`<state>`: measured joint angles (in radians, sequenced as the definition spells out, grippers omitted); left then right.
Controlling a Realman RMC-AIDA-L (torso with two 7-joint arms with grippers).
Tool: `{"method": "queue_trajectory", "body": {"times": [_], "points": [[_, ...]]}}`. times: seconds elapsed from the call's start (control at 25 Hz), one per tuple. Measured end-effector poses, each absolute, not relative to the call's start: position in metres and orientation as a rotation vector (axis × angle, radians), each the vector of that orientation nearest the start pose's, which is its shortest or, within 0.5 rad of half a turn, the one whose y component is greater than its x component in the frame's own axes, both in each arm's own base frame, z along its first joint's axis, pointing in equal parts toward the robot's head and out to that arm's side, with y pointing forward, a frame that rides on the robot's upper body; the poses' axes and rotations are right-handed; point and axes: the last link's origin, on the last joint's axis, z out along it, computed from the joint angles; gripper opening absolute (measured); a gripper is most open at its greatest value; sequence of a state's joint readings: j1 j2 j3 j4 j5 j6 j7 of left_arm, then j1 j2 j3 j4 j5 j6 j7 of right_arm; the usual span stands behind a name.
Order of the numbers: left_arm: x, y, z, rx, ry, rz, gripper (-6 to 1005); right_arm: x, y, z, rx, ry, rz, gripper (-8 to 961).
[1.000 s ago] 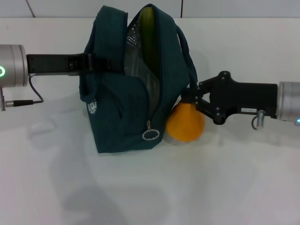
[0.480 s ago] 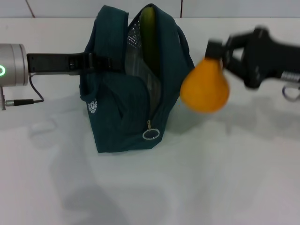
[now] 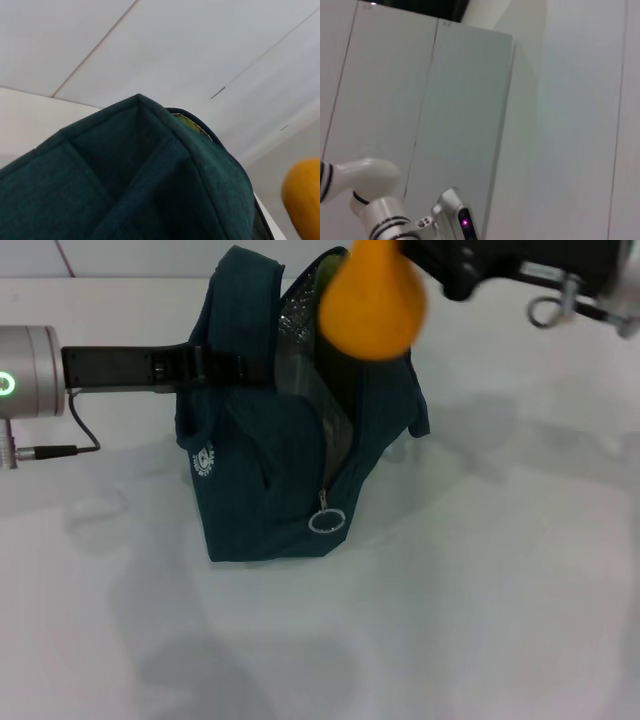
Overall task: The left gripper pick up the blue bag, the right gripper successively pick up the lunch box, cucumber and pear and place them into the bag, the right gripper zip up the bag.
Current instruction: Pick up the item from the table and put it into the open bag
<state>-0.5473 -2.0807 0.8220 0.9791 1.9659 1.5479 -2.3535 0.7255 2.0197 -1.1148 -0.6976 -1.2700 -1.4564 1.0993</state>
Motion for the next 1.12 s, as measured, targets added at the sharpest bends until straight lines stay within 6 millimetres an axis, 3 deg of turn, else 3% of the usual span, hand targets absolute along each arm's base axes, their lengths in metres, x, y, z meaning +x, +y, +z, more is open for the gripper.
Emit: {"method": "queue_trajectory", "body": {"times": [0.2, 0.52, 0.84, 1.12], "points": [[-0.212, 0.360, 0.036, -2.495, -1.505, -0.748, 43, 0.097, 0.409, 0.009, -2.543, -0.183, 1.081, 36], [-0.212, 0.360, 0.035, -2.492, -1.506, -0.749, 43, 0.099, 0.417, -0.020, -2.581, -0.150, 1.001, 36], [-0.211, 0.360, 0.035, -2.492, -1.506, -0.750, 43, 0.101, 0.425, -0.022, -2.536, -0.124, 0.955, 36], [-0.211, 0.361, 0.035, -2.491, -1.503, -0.750, 43, 0.090, 0.430, -0.030, -2.524, -0.176, 0.922, 37]]}}
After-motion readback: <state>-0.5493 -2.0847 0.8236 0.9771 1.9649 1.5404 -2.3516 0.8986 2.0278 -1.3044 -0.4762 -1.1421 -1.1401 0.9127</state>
